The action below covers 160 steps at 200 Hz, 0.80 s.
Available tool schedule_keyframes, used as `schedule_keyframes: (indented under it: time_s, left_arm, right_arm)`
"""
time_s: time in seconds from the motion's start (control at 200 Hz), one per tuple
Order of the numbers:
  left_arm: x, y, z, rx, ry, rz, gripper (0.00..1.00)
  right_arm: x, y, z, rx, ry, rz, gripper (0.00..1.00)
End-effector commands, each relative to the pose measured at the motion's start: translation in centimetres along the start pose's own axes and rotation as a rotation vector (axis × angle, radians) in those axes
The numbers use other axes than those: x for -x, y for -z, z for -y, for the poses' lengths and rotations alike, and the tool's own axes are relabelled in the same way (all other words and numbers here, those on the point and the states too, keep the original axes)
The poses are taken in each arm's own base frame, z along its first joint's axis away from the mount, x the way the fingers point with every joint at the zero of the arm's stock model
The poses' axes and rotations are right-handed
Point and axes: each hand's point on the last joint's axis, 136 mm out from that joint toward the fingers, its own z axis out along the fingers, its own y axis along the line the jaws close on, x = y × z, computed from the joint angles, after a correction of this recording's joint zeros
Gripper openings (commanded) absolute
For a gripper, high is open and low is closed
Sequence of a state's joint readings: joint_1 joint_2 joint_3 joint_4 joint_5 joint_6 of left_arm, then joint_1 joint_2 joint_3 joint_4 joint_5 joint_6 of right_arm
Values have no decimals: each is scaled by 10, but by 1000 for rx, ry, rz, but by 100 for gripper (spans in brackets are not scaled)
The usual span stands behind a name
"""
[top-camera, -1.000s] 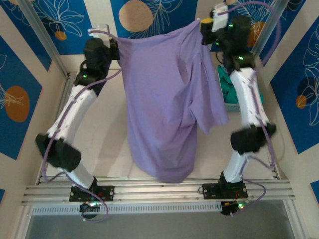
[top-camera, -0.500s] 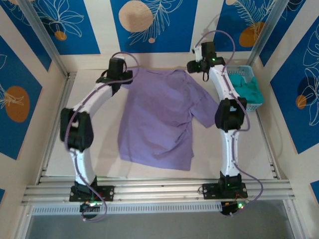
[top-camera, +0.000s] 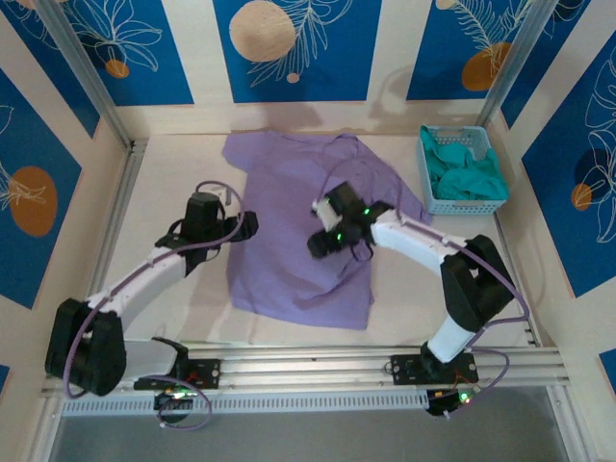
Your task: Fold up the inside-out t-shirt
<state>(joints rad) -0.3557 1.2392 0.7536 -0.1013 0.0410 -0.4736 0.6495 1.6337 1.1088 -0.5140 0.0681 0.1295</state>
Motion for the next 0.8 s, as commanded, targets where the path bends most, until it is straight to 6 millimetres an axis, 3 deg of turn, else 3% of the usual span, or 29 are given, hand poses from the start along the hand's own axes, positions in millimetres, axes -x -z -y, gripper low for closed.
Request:
schedule_keyframes:
  time_s: [0.0,0.085,0.225,0.26,0.35,0.41,0.595,0.795]
  left_arm:
    - [-6,20,-5,11,26,12,79]
    - [-17,24,-12,32,23,-2,80]
    - [-34,27,-3,-4,6,-43,80]
    - [-39,28,2,-19,-5,-53,80]
    - [-50,32,16,-59,-40,-69,80]
    - [-56,34,30,-109,-76,-74,80]
    - [-90,37,90,-324,-312,-87,77]
    - [-145,34,137,-455,-666,-179,70]
  right_arm:
    - [-18,5,-27,33,1,2,67]
    - [-37,-13,-35,36,-12,-50,68]
    - [-55,-39,-23,-41,-13,-117,64]
    - [-56,-43,-21,-48,-14,-125,58]
    - [-56,-47,-9,-76,-37,-137,31]
    - [-54,-46,10,-114,-80,-145,22]
    - [-46,-38,70,-205,-233,-170,18]
    - [-31,-32,100,-170,-336,-148,18]
